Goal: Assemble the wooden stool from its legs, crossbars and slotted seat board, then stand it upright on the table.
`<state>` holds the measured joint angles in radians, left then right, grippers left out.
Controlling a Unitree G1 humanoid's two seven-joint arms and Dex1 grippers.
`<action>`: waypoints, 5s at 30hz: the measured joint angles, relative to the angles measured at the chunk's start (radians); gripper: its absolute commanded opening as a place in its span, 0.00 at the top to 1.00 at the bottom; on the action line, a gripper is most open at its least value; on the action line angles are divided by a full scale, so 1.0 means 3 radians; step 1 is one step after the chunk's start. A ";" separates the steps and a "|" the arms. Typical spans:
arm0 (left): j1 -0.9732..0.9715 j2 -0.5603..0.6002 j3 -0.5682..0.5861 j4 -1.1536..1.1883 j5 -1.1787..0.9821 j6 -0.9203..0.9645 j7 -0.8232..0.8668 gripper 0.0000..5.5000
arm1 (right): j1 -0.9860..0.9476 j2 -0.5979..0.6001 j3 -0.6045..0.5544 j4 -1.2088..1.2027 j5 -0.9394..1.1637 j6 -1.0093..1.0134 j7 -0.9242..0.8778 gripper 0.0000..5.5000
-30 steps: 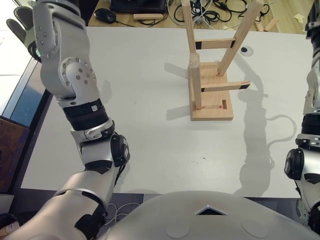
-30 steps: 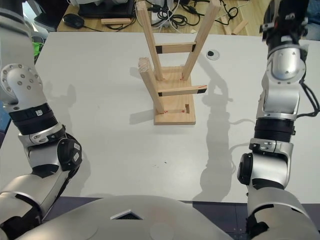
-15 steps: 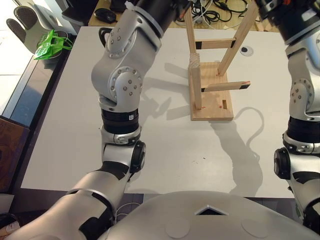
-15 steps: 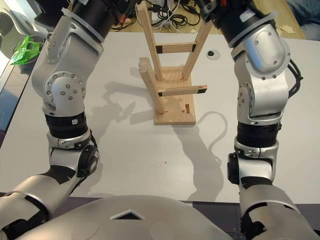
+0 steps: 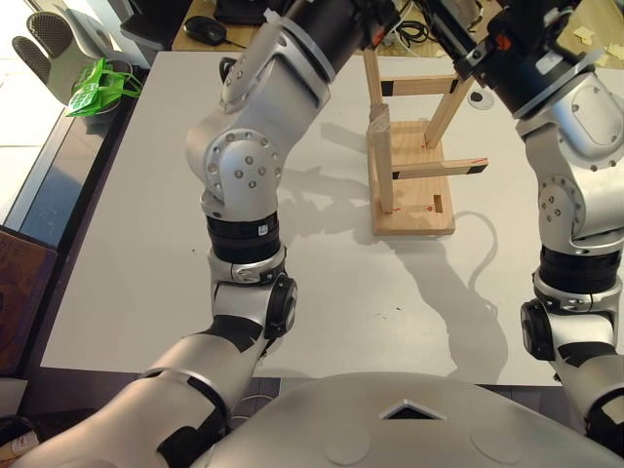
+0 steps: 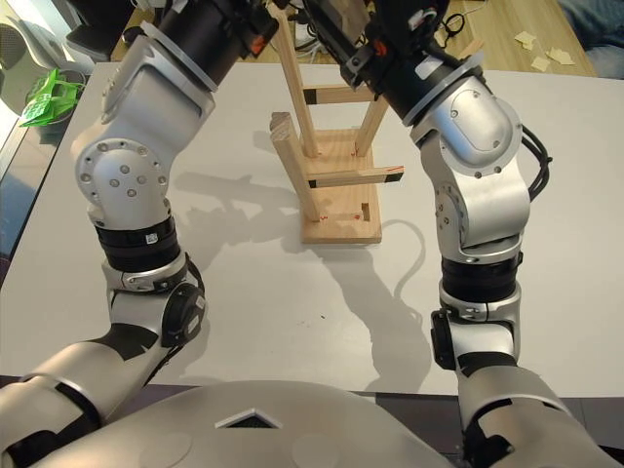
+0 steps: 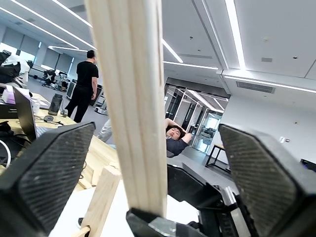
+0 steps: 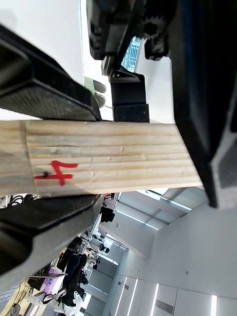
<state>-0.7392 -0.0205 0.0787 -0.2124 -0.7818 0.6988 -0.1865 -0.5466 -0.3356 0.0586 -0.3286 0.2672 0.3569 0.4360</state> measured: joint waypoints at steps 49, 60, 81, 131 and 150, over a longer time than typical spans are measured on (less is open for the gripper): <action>-0.0442 0.0632 0.0446 0.0904 0.0330 -0.0350 -0.0294 0.81 | 0.0020 -0.0145 -0.0366 0.0435 0.0243 0.0194 0.0207 0.31; -0.0716 0.0834 0.0183 0.1189 0.0481 -0.0455 -0.0981 0.81 | -0.0075 -0.0184 -0.0648 0.0287 0.0999 0.0764 0.0345 0.06; -0.1144 0.1736 -0.0955 0.1729 0.1273 -0.0743 -0.3698 0.81 | -0.0846 -0.0286 -0.1130 0.0003 0.2911 0.1737 -0.0086 0.06; -0.1643 0.1345 -0.0222 0.2876 0.1509 -0.1199 -0.3513 0.22 | -0.0935 -0.0497 -0.1120 0.0392 0.2656 0.1195 0.0166 0.81; -0.0625 0.1165 0.0856 0.1721 0.1091 -0.1405 -0.1286 0.02 | -0.1362 -0.0354 -0.1668 0.1007 0.2954 0.0970 -0.0385 0.82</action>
<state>-0.9267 0.3290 0.3353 0.3040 -0.4546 0.2774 -0.5723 -0.9551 -0.4418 -0.4418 -0.0265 1.1533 0.6478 0.3206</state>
